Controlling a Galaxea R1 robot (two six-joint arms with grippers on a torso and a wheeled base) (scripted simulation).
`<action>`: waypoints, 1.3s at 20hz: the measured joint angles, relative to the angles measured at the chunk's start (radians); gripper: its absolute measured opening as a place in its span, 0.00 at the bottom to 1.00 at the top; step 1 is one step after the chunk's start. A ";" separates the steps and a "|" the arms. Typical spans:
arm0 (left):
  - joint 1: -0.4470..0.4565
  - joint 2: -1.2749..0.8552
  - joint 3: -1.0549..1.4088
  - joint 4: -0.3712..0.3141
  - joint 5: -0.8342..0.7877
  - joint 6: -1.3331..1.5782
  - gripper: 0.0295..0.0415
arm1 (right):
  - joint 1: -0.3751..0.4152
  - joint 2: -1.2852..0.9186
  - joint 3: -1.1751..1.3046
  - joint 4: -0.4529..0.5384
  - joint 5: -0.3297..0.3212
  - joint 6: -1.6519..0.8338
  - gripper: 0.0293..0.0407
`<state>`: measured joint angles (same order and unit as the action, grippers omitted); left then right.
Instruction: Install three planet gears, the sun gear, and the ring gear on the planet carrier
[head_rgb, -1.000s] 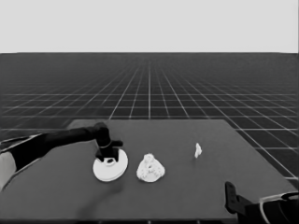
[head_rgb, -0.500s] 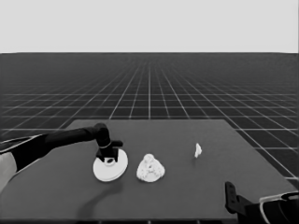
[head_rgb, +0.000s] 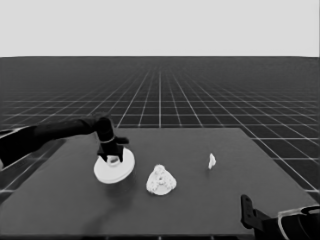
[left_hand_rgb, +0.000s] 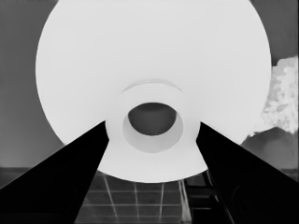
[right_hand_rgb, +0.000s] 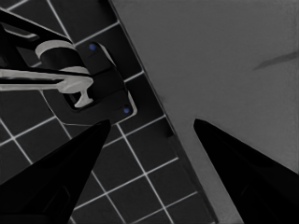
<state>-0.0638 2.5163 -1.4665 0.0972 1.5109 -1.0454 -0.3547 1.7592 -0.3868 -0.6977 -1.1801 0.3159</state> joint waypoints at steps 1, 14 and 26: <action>-0.003 0.000 0.000 -0.003 0.002 0.000 0.44 | 0.000 0.000 0.000 0.000 0.000 0.000 0.81; 0.036 0.553 -0.223 0.048 0.030 -0.330 0.44 | 0.000 0.000 0.000 0.000 0.000 0.000 0.81; 0.134 0.570 -0.280 0.141 0.003 -0.287 0.44 | 0.000 0.000 0.000 0.000 0.000 0.000 0.81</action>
<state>0.0707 3.0859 -1.7462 0.2385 1.5142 -1.3326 -0.3547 1.7592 -0.3868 -0.6977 -1.1801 0.3159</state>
